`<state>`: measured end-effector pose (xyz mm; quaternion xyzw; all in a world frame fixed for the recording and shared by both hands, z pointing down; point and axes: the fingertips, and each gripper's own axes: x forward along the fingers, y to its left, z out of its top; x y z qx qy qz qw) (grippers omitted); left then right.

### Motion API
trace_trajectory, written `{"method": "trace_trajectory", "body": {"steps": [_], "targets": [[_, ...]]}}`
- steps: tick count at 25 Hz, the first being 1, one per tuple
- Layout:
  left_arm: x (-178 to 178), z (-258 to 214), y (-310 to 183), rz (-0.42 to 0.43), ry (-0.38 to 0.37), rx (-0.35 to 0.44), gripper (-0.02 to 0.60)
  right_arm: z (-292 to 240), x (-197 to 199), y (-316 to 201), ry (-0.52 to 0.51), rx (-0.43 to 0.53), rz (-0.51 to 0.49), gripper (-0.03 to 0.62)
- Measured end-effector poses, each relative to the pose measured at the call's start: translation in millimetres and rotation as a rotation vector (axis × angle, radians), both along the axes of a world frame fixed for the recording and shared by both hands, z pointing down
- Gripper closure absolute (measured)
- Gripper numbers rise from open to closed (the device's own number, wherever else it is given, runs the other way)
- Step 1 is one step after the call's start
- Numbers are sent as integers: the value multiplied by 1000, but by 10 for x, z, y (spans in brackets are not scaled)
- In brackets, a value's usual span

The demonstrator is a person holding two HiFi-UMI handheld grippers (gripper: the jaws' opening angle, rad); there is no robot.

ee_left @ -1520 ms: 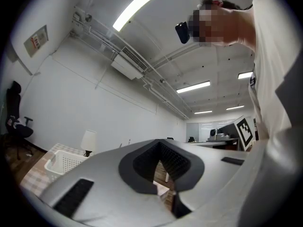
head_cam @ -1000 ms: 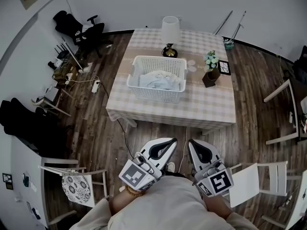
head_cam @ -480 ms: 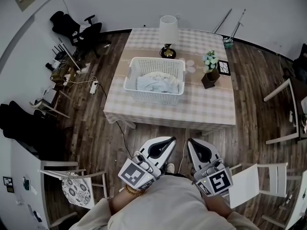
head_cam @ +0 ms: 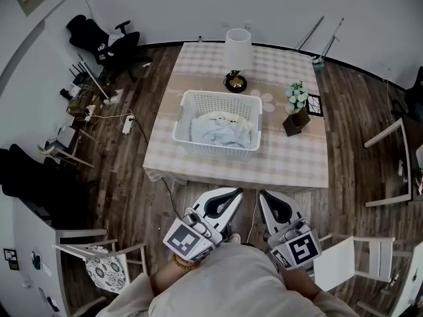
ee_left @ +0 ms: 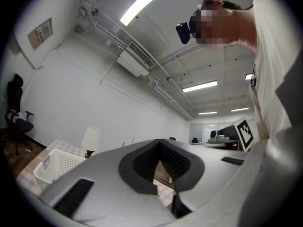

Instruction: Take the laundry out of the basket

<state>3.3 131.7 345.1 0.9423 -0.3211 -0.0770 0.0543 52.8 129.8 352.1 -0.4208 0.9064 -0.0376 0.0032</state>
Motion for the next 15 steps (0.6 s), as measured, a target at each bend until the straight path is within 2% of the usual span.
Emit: {"method": "trace_trajectory", "body": {"steps": [3, 15], "targets": [[-153, -76, -283, -13, 15, 29, 558, -57, -137, -281, 3, 4, -5, 586], [-659, -140, -1164, 14, 12, -2, 558, -162, -692, -1168, 18, 1, 3, 586]]}}
